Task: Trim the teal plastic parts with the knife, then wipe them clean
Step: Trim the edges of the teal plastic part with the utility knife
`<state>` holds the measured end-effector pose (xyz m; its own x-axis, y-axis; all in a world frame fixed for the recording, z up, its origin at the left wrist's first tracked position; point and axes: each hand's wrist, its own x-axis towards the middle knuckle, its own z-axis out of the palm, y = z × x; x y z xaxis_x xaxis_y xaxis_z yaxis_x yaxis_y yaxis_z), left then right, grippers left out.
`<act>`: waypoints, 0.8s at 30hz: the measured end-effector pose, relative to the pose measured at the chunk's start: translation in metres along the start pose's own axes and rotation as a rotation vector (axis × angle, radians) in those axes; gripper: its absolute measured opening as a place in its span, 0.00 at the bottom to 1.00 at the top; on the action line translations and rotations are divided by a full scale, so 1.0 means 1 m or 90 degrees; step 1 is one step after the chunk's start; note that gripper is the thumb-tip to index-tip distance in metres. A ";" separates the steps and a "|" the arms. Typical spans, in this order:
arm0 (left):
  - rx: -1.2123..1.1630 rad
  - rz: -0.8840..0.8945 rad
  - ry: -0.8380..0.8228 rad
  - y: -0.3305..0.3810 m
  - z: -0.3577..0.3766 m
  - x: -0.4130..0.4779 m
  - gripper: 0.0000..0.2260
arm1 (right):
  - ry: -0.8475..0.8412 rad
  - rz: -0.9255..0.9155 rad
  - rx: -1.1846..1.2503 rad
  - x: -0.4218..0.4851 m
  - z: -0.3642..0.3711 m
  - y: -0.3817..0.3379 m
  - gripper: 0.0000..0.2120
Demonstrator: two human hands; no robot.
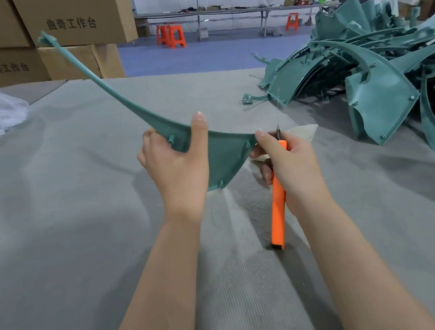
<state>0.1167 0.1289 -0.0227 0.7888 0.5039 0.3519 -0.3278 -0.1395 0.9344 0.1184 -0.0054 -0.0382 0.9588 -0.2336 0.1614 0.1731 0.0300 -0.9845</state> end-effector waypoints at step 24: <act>-0.023 -0.114 -0.012 -0.017 -0.012 0.020 0.18 | -0.001 0.040 -0.011 0.001 -0.005 -0.004 0.09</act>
<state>0.1320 0.1520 -0.0319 0.8455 0.5025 0.1808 -0.1992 -0.0175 0.9798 0.1174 -0.0103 -0.0346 0.9680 -0.2308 0.0987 0.1078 0.0273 -0.9938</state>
